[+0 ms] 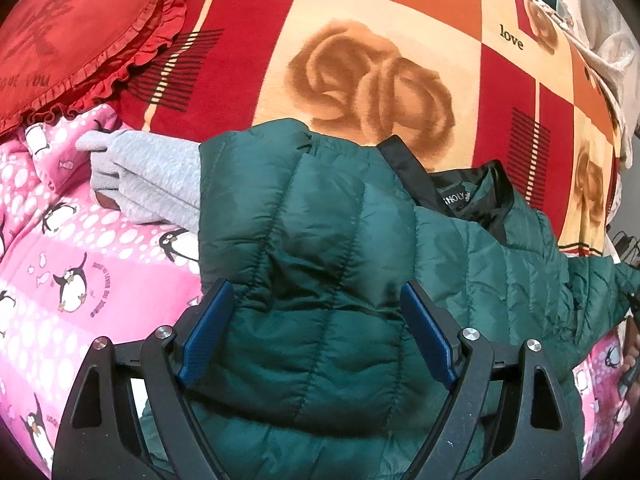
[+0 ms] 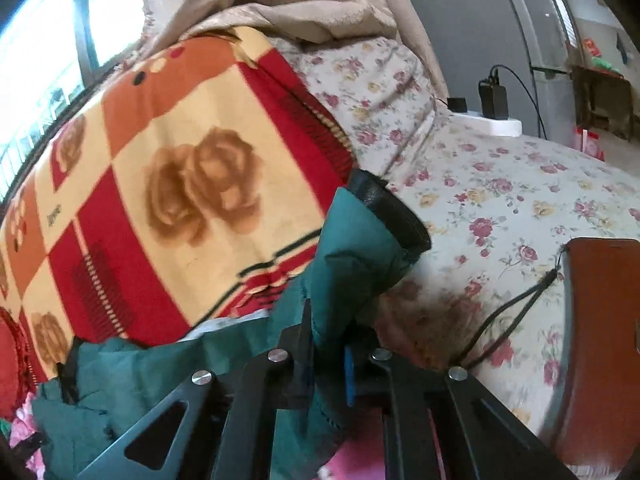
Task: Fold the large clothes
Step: 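Grasp the other sleeve's black cuff with the right tool and lift it, then fold the held sleeve across the jacket back and open the right tool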
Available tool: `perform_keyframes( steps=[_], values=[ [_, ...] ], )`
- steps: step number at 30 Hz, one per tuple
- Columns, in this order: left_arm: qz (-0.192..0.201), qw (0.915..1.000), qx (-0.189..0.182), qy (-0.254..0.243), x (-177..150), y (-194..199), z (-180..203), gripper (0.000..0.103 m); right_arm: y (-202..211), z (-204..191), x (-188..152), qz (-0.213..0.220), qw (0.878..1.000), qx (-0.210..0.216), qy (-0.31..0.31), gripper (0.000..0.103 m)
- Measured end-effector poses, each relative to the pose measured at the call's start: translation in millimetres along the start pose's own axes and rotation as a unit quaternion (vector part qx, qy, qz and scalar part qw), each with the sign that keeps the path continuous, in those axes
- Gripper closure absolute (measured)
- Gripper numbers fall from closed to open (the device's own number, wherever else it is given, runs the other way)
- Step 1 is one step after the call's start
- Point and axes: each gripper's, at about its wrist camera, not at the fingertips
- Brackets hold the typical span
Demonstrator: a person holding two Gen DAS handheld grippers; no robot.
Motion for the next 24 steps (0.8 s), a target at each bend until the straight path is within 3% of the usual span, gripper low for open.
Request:
perform_keyframes(
  steps=[6,14,18,22,24],
  values=[
    [-0.020,0.9996,0.016,0.012,-1.8,-1.1,-10.1,0.018,8.3,-74.5,-33.1,-0.007,0.998,0.066,0.013,0.093],
    [-0.023,0.9988,-0.006,0.043,2.5,13.6,-27.5,0.018,-28.1,-207.1,-115.2,-0.061,0.983,0.165,0.057,0.093],
    [-0.037,0.9982,-0.015,0.046,1.6,10.4,-27.0,0.018,-56.4,-263.5,-159.7,-0.105,0.966,0.227,0.073,0.094],
    [-0.041,0.9968,-0.061,0.030,-1.4,10.1,-12.8,0.018,-72.1,-332.2,-201.3,-0.167,0.926,0.312,0.135,0.094],
    [-0.034,0.9962,-0.080,0.010,-2.8,12.4,-1.2,0.018,-75.9,-354.7,-215.1,-0.190,0.915,0.312,0.173,0.093]
  ],
)
Point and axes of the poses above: each gripper's, at about its wrist camera, not at the fingertips, and y roughly against the way its jaws point, z to its right, x to its top, and after that the axes turned 13 degrees about x, right-handed
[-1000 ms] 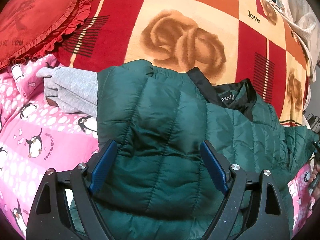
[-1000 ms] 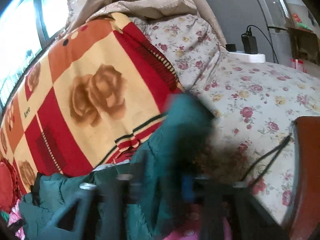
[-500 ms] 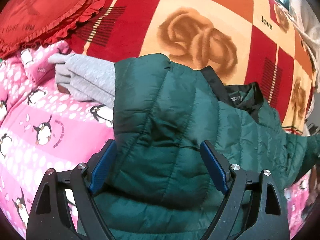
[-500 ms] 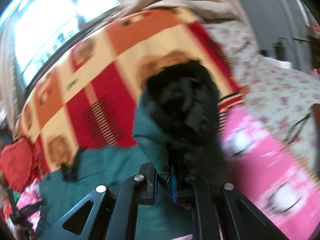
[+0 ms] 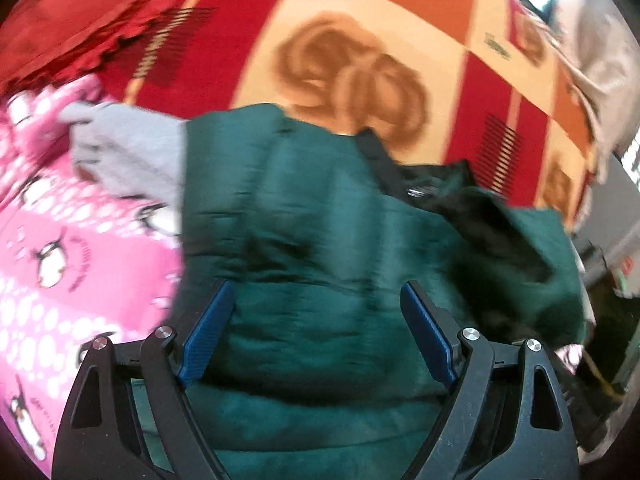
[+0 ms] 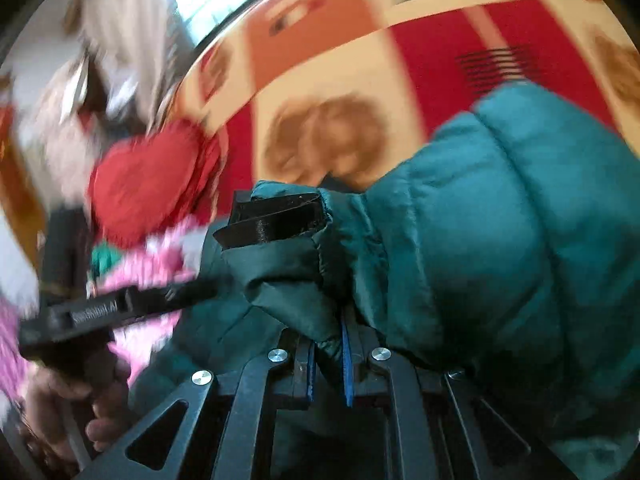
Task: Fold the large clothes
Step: 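Fold the held sleeve across the jacket back and open the right tool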
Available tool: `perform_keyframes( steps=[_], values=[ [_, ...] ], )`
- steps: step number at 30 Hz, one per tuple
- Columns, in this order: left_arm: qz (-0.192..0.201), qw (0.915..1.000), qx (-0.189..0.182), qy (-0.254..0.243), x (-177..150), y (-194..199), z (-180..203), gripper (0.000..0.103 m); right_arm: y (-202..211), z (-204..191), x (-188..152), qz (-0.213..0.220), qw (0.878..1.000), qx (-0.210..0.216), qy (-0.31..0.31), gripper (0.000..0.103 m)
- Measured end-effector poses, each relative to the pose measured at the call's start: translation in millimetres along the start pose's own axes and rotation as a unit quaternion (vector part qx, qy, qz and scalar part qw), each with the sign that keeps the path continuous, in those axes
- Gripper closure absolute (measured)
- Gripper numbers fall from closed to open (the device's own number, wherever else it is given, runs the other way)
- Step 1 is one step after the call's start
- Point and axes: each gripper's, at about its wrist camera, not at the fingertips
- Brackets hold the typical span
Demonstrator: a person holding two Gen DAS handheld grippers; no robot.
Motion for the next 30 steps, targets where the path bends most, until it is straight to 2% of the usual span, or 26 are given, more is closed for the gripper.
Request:
perform_keyframes(
  steps=[1,3,5,6,7,8,11,13,14,16,18,19,21,24,26,28,30],
  values=[
    [0.002,0.9999,-0.007,-0.013,-1.2,-0.5,6.6,0.018,-11.6,-8.5,-2.1,-0.023,0.999,-0.017,0.024,0.093],
    [0.003,0.9996,-0.013,-0.026,-3.3,-1.8,14.9,0.018,-21.5,-12.8,-6.3,-0.040,0.998,-0.028,0.035,0.084],
    [0.004,0.9994,-0.015,-0.031,-5.1,-3.5,18.9,0.018,-22.4,-12.8,-7.1,-0.041,0.999,-0.011,0.030,0.054],
    [0.004,0.9994,-0.013,-0.032,-5.5,-4.2,19.4,0.018,-20.9,-13.5,-7.5,-0.039,0.999,-0.008,0.030,0.048],
    [0.003,0.9995,-0.013,-0.030,-5.7,-4.8,18.7,0.018,-17.4,-15.2,-8.0,-0.035,0.999,-0.006,0.028,0.034],
    [0.002,0.9995,-0.012,-0.028,-5.6,-5.1,17.7,0.018,-15.0,-16.6,-8.0,-0.033,0.999,-0.004,0.027,0.029],
    [0.011,0.9998,-0.011,-0.012,-2.2,-2.4,11.3,0.018,0.6,-22.4,-4.1,-0.035,0.999,-0.011,0.023,0.029],
    [0.021,0.9996,-0.016,0.003,-1.0,1.1,6.6,0.018,23.1,-28.6,-3.1,-0.024,0.998,-0.040,0.034,0.029],
    [0.025,0.9993,-0.024,0.012,-0.4,3.3,4.4,0.018,40.3,-34.7,-0.4,-0.005,0.996,-0.071,0.050,0.029],
    [0.033,0.9972,-0.059,0.032,0.5,9.2,1.5,0.018,76.9,-47.7,4.6,0.056,0.984,-0.136,0.095,0.028],
    [0.038,0.9943,-0.092,0.037,-0.2,13.5,4.0,0.018,106.5,-50.8,9.9,0.109,0.970,-0.185,0.115,0.019],
    [0.037,0.9922,-0.115,0.031,-1.0,14.7,8.6,0.018,118.5,-47.2,11.6,0.128,0.963,-0.210,0.114,0.011],
    [0.030,0.9897,-0.140,0.009,-3.1,13.4,20.9,0.018,130.6,-36.0,13.5,0.146,0.954,-0.243,0.098,0.010],
    [0.016,0.9862,-0.164,-0.015,-9.0,5.7,38.8,0.018,140.1,0.2,11.4,0.136,0.960,-0.244,0.019,0.010],
    [-0.003,0.9890,-0.145,-0.025,-12.6,-4.3,46.4,0.018,143.7,21.9,6.9,0.134,0.964,-0.225,-0.040,0.010],
    [-0.018,0.9912,-0.128,-0.028,-16.0,-15.2,48.6,0.018,146.5,35.7,4.0,0.132,0.963,-0.225,-0.071,0.010],
    [-0.010,0.9935,-0.110,-0.029,-17.5,-17.3,46.6,0.027,148.1,40.2,3.8,0.130,0.960,-0.236,-0.080,0.010]
  ],
)
Point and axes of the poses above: each gripper's, at about its wrist camera, not at the fingertips, and y roughly against the way its jaws point, z to its right, x to its top, and after that the axes turned 13 degrees about x, right-handed
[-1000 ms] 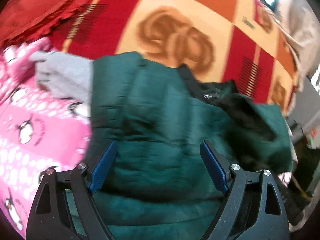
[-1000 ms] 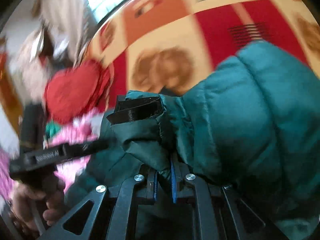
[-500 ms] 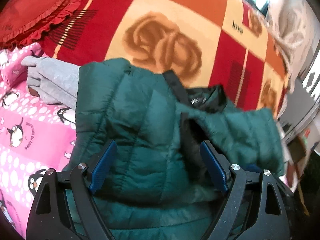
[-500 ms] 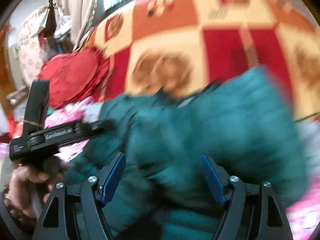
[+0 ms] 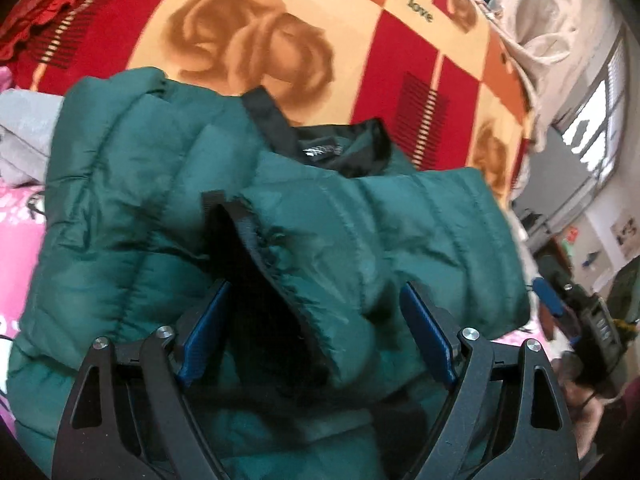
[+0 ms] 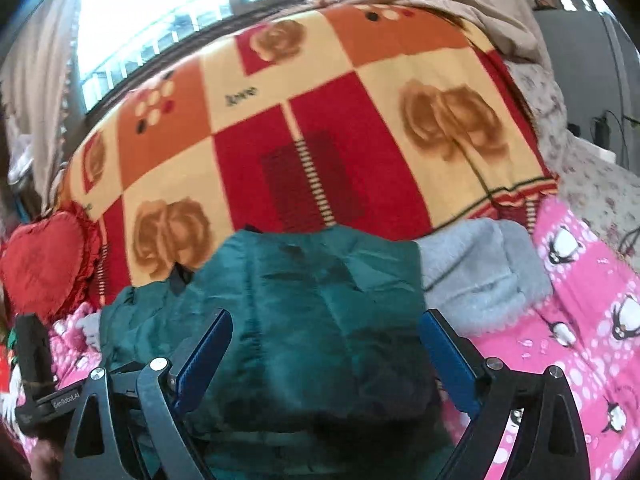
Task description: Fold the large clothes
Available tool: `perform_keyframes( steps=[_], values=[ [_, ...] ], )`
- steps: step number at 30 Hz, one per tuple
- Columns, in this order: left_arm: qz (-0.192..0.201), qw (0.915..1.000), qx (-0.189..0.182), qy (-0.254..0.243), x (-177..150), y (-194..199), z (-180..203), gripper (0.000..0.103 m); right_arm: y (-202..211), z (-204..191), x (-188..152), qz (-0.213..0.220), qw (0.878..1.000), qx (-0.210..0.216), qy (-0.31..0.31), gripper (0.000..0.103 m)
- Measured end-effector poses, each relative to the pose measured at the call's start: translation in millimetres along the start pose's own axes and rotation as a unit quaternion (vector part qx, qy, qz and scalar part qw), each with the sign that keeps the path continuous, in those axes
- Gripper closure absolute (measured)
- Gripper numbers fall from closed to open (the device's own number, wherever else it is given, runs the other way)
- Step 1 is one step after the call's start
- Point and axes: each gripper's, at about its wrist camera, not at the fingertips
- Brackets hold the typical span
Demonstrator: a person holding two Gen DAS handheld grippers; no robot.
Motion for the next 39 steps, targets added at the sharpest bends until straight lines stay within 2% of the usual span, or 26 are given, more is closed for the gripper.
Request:
perform_keyframes(
  steps=[2,3,5,7,11,13,15,17,19,21,22,23,25,28,30,31,33,34,37,39],
  values=[
    [0.003,0.9999,0.013,-0.011,2.6,1.4,-1.0,0.081,1.5,3.2,-0.3,0.002,1.000,-0.014,-0.003,0.010],
    [-0.001,0.9998,0.016,-0.012,2.4,1.2,-2.5,0.088,4.0,5.7,-0.3,0.003,1.000,-0.016,-0.005,0.010],
    [0.012,0.9994,0.031,-0.012,4.6,9.4,-8.2,0.092,4.2,8.5,0.5,0.005,1.000,-0.017,-0.011,0.010],
    [0.038,0.9980,0.050,-0.006,10.9,23.8,-16.7,0.093,6.0,12.0,1.6,0.009,1.000,-0.022,-0.016,0.010],
    [0.084,0.9920,0.086,0.038,28.7,55.7,-53.5,0.093,8.7,20.3,4.1,0.017,0.999,-0.036,-0.030,0.010],
    [0.093,0.9873,0.114,0.060,34.5,63.1,-72.9,0.093,7.4,26.3,4.2,0.013,0.998,-0.041,-0.043,0.010],
    [0.085,0.9821,0.144,0.086,38.3,59.5,-93.4,0.093,4.8,31.7,3.1,0.006,0.997,-0.046,-0.055,0.010],
    [0.069,0.9800,0.145,0.116,39.0,57.6,-106.8,0.093,2.9,35.2,2.8,0.002,0.997,-0.049,-0.057,0.010],
    [0.083,0.9780,0.133,0.138,38.8,65.5,-109.4,0.093,1.8,37.9,4.3,-0.001,0.997,-0.057,-0.053,0.010],
    [0.107,0.9822,0.111,0.108,41.5,72.9,-92.3,0.092,0.1,37.1,6.7,-0.003,0.997,-0.062,-0.037,0.011],
    [0.115,0.9846,0.101,0.084,41.9,74.5,-80.5,0.088,-0.5,34.7,7.3,-0.002,0.997,-0.068,-0.025,0.023],
    [0.121,0.9869,0.091,0.055,40.9,73.8,-67.7,0.076,-2.2,32.0,8.1,-0.002,0.997,-0.071,-0.014,0.036],
    [0.125,0.9897,0.070,-0.004,38.6,66.1,-35.6,0.057,-9.1,28.1,9.9,-0.010,0.999,-0.053,0.000,0.039],
    [0.120,0.9879,0.075,-0.065,31.0,45.5,-6.1,0.056,-24.4,23.3,9.4,-0.029,1.000,-0.004,0.010,0.041],
    [0.085,0.9869,0.110,-0.081,28.1,22.6,-4.3,0.056,-50.2,22.2,2.7,-0.092,0.995,0.042,0.016,0.041],
    [0.049,0.9844,0.147,-0.084,25.6,4.5,-9.8,0.056,-63.0,24.5,-3.7,-0.122,0.991,0.053,0.012,0.041],
    [0.008,0.9806,0.179,-0.080,20.5,-16.3,-20.5,0.056,-84.3,32.7,-17.9,-0.168,0.985,0.034,0.010,0.040],
    [0.000,0.9813,0.179,-0.072,19.4,-19.9,-24.5,0.056,-92.9,40.1,-25.1,-0.180,0.983,0.024,-0.002,0.040],
    [0.006,0.9792,0.188,-0.075,18.2,-16.6,-22.2,0.056,-90.7,39.2,-20.3,-0.176,0.984,0.012,-0.006,0.040],
    [0.016,0.9819,0.180,-0.056,20.8,-7.4,-24.2,0.056,-79.1,34.7,-8.5,-0.136,0.991,0.006,-0.012,0.040]
  ],
)
Point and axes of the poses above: each gripper's, at about its wrist camera, not at the fingertips, and y roughly against the way its jaws point, z to its right, x to its top, and after that the axes turned 13 degrees about x, right-handed
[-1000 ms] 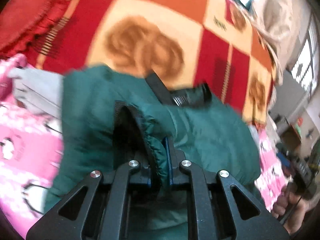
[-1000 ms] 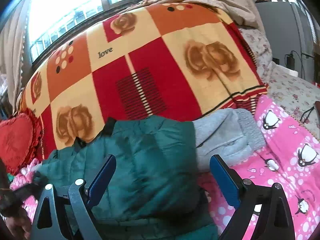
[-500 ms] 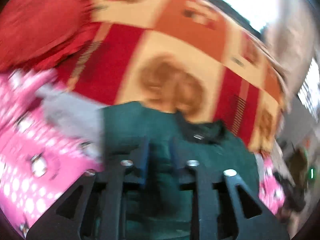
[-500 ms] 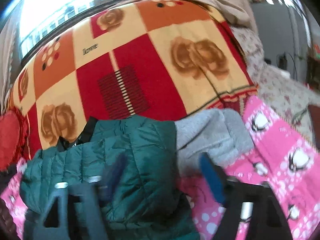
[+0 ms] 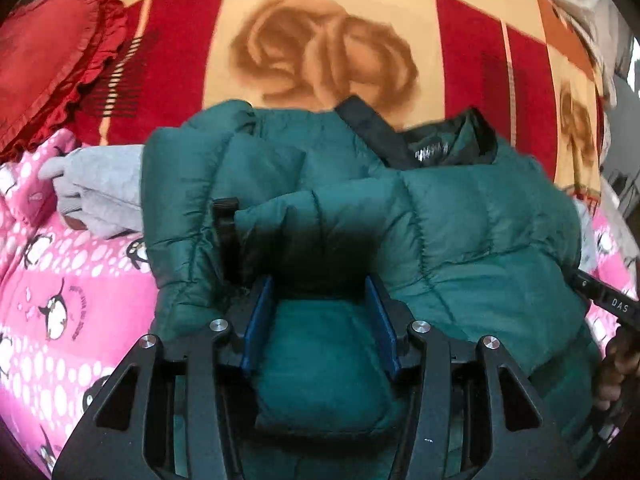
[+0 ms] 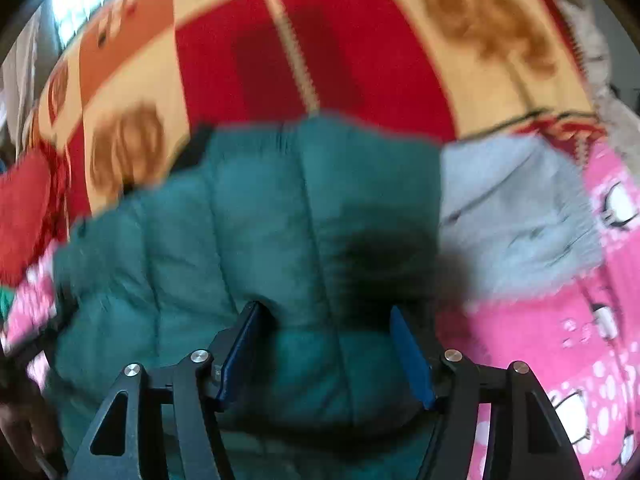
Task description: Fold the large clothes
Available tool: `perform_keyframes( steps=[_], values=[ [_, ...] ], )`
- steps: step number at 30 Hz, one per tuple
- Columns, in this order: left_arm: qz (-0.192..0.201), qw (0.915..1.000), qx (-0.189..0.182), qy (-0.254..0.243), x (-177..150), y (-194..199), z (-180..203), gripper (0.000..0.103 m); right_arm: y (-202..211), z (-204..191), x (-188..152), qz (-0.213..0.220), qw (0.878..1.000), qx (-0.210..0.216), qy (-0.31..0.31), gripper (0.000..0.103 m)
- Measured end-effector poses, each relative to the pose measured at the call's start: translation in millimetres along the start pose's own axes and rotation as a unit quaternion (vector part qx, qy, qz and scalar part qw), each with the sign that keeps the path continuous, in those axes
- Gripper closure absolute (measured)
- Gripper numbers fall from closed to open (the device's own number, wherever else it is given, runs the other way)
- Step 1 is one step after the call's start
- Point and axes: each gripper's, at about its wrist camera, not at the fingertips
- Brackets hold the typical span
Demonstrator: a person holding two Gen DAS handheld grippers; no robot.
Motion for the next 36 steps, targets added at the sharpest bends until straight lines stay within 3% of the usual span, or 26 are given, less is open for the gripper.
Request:
perform_keyframes(
  steps=[2,4,6,9,12,14,16,20,24,26,29,31,33,36],
  values=[
    [0.019,0.9992,-0.024,0.025,5.0,10.6,-6.5,0.056,13.9,-9.4,13.0,0.062,0.998,0.010,0.016,0.040],
    [0.046,0.9978,-0.027,0.039,9.6,18.3,-11.0,0.056,11.3,-18.8,25.0,0.086,0.995,0.012,0.047,0.040],
    [0.026,0.9992,-0.006,0.030,6.6,5.7,-11.9,0.056,-8.1,-18.3,29.9,0.067,0.996,0.018,0.052,0.040],
    [-0.002,0.9997,0.002,0.024,0.2,-12.6,-9.2,0.056,-47.2,-2.1,25.5,0.009,0.999,-0.011,0.046,0.035],
    [0.003,0.9999,0.011,0.012,-1.7,-11.9,-5.2,0.055,-51.3,9.1,22.1,0.003,1.000,0.006,0.029,0.026],
    [0.002,1.0000,0.002,0.006,-3.0,-15.0,-4.1,0.052,-51.7,9.8,21.5,-0.003,0.999,0.012,0.032,0.015],
    [-0.001,1.0000,-0.002,0.009,-2.9,-16.1,-5.7,0.052,-51.5,8.0,20.5,-0.010,0.999,0.006,0.039,0.014],
    [0.008,0.9988,-0.020,0.045,-2.5,-2.7,-16.1,0.052,-33.2,-12.0,21.2,0.016,0.999,-0.018,0.047,0.015],
    [0.048,0.9960,-0.043,0.062,5.2,19.3,-20.4,0.052,-10.2,-54.0,19.8,0.035,0.996,0.029,0.075,0.015],
    [0.040,0.9970,-0.042,0.052,4.8,17.4,-16.4,0.052,-12.6,-80.6,10.8,0.017,0.994,0.051,0.100,0.015],
    [-0.012,0.9989,-0.019,0.040,-2.2,-5.4,-11.5,0.052,-43.2,-106.5,-12.1,-0.038,0.988,0.035,0.144,0.010],
    [-0.020,0.9991,-0.015,0.034,-5.8,-11.2,-9.0,0.052,-54.5,-102.8,-25.9,-0.053,0.986,0.009,0.160,0.005],
    [-0.017,0.9994,-0.011,0.027,-6.5,-10.6,-6.4,0.049,-54.9,-95.0,-25.0,-0.056,0.988,0.016,0.143,0.001],
    [-0.016,0.9997,-0.016,0.011,-7.5,-12.1,0.0,0.036,-52.8,-88.2,-25.1,-0.058,0.989,0.029,0.130,0.000]
  ],
)
Point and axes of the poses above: each gripper's, at about its wrist camera, not at the fingertips, and y roughly against the way its jaws point, z to its right, x to its top, and after that the axes turned 13 degrees about x, right-handed
